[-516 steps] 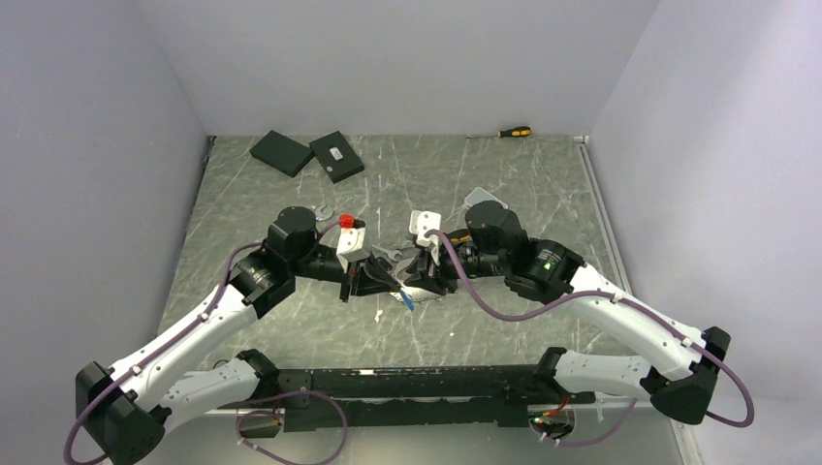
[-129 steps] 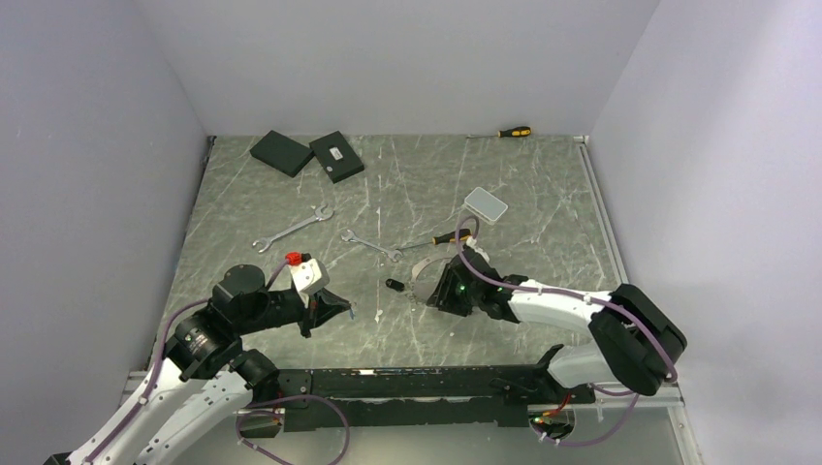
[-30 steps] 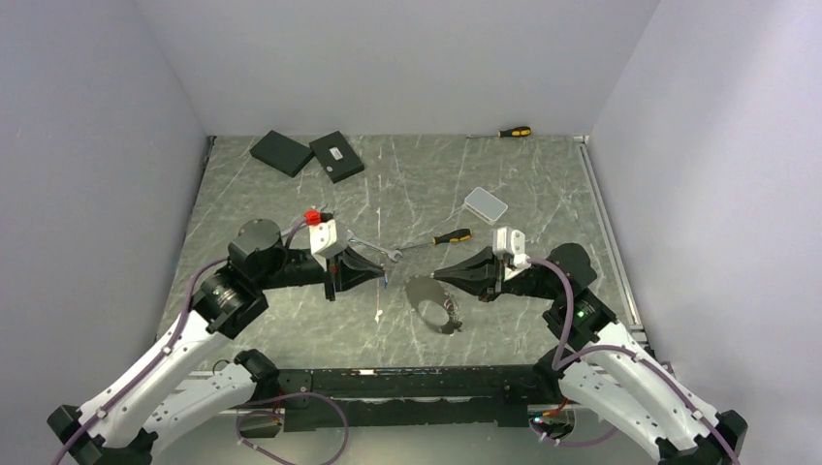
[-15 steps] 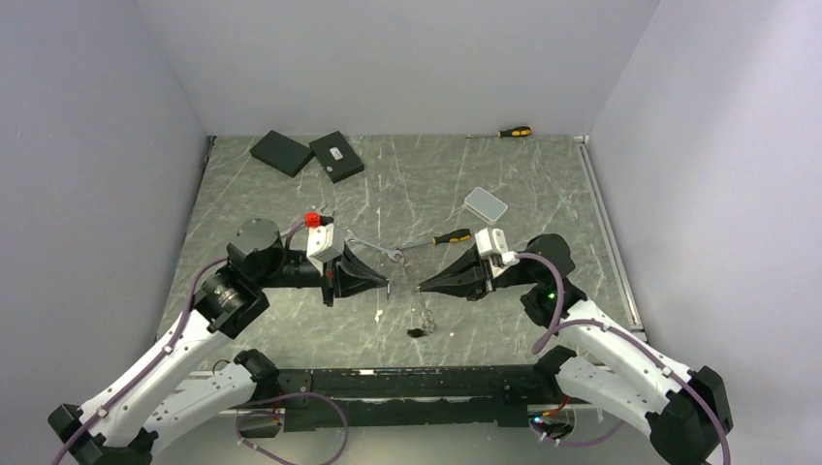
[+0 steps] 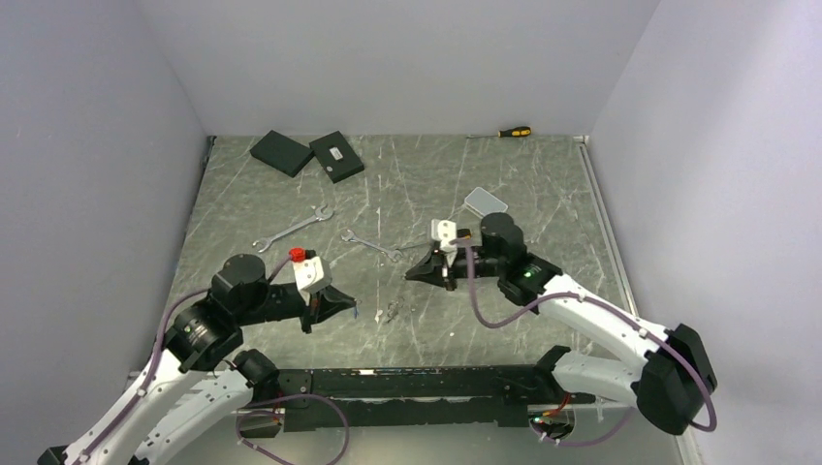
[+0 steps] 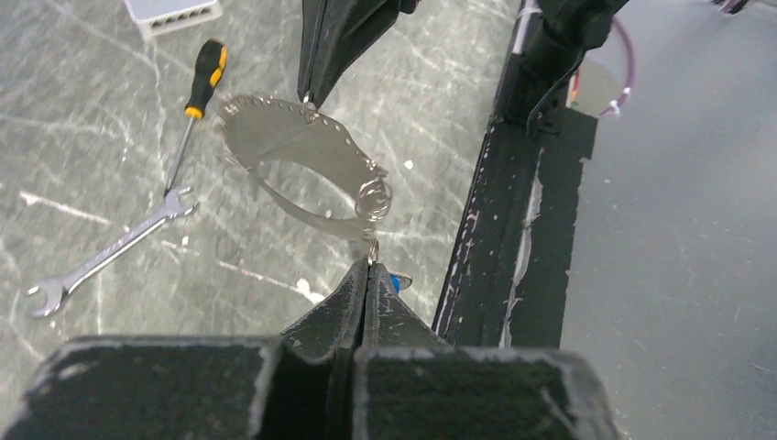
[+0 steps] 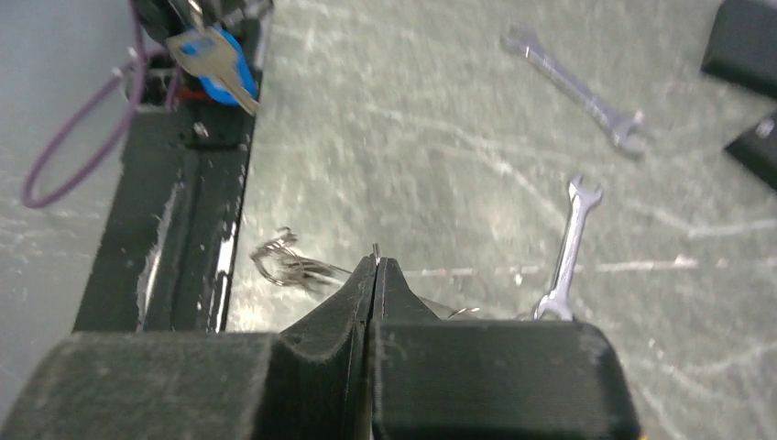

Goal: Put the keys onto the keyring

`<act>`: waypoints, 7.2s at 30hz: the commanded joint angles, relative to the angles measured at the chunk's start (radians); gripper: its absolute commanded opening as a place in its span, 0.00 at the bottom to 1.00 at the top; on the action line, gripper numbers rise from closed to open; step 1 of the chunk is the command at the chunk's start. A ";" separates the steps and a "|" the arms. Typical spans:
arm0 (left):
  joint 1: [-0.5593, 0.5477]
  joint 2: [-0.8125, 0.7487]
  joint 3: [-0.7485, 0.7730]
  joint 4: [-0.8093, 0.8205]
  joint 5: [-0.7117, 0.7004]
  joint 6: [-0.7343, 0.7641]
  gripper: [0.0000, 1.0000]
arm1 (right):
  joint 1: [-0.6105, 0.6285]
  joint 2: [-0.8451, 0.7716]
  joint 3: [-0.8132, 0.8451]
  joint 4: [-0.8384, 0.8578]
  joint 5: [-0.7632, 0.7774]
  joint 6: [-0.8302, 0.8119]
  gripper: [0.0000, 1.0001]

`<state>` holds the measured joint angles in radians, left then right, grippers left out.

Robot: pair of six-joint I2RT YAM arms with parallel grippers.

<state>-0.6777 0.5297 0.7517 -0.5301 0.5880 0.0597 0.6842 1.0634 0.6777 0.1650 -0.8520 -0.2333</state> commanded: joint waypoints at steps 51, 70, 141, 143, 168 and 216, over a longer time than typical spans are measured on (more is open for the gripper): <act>0.001 -0.182 -0.124 0.002 -0.178 0.020 0.00 | 0.316 0.357 0.008 -0.088 0.491 0.014 0.64; 0.025 -0.187 -0.135 0.007 -0.186 0.026 0.00 | 0.302 0.527 0.127 0.012 0.514 -0.007 0.49; 0.047 -0.212 -0.140 0.001 -0.164 0.042 0.00 | 0.292 0.785 0.399 -0.226 0.478 -0.261 0.51; 0.049 -0.211 -0.141 0.001 -0.163 0.044 0.00 | 0.297 0.781 0.386 -0.208 0.494 -0.267 0.47; 0.052 -0.215 -0.143 0.001 -0.168 0.040 0.00 | 0.331 0.790 0.376 -0.243 0.562 -0.340 0.00; 0.052 0.101 0.177 0.145 0.275 0.049 0.00 | 0.138 -0.006 -0.210 0.984 0.047 0.421 0.00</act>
<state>-0.6289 0.6109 0.8928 -0.4519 0.7544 0.1184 0.8608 1.0607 0.4759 0.8917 -0.6666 0.0864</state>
